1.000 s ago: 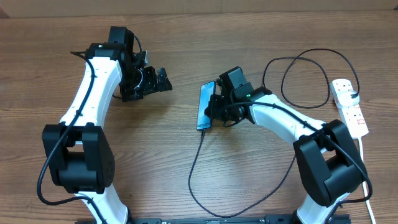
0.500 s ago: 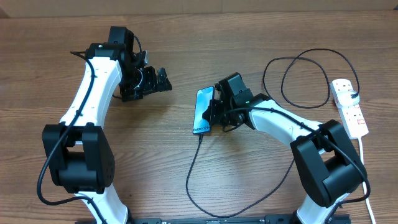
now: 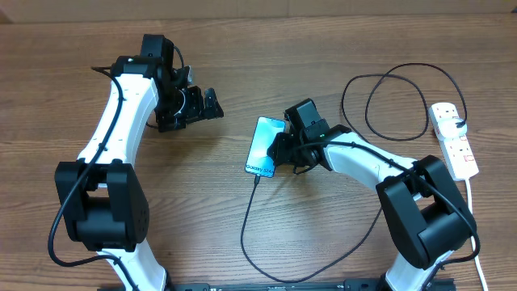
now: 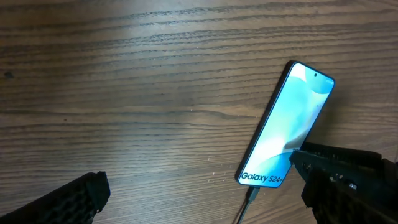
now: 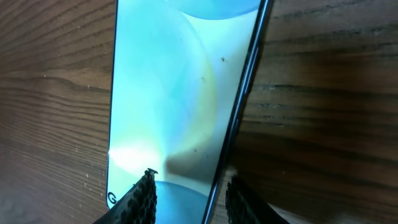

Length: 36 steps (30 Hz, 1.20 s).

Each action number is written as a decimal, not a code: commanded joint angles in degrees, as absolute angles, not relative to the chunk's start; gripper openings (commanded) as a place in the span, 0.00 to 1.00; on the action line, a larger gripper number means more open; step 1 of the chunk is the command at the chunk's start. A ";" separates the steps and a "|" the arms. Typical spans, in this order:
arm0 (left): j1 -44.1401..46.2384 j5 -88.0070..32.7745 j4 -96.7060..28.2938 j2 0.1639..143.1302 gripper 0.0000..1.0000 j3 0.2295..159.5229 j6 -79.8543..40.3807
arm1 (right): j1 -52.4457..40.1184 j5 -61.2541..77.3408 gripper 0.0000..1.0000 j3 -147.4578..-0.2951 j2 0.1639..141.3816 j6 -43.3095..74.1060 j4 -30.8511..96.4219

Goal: Plug charger to phone and switch on socket
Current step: 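Release the phone from the left gripper and lower it onto the table, then open the right gripper and move it to the white power strip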

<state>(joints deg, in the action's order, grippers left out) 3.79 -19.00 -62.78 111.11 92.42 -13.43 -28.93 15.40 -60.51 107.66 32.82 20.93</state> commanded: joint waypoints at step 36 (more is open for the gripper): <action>4.14 -18.61 -62.89 109.43 1.00 93.14 -13.96 | 2.00 -14.90 1.00 -78.61 85.60 35.33 69.21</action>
<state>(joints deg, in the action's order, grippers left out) 3.79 -18.98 -62.78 111.11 92.42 -13.43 -5.13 -12.16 -78.00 87.68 35.35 68.77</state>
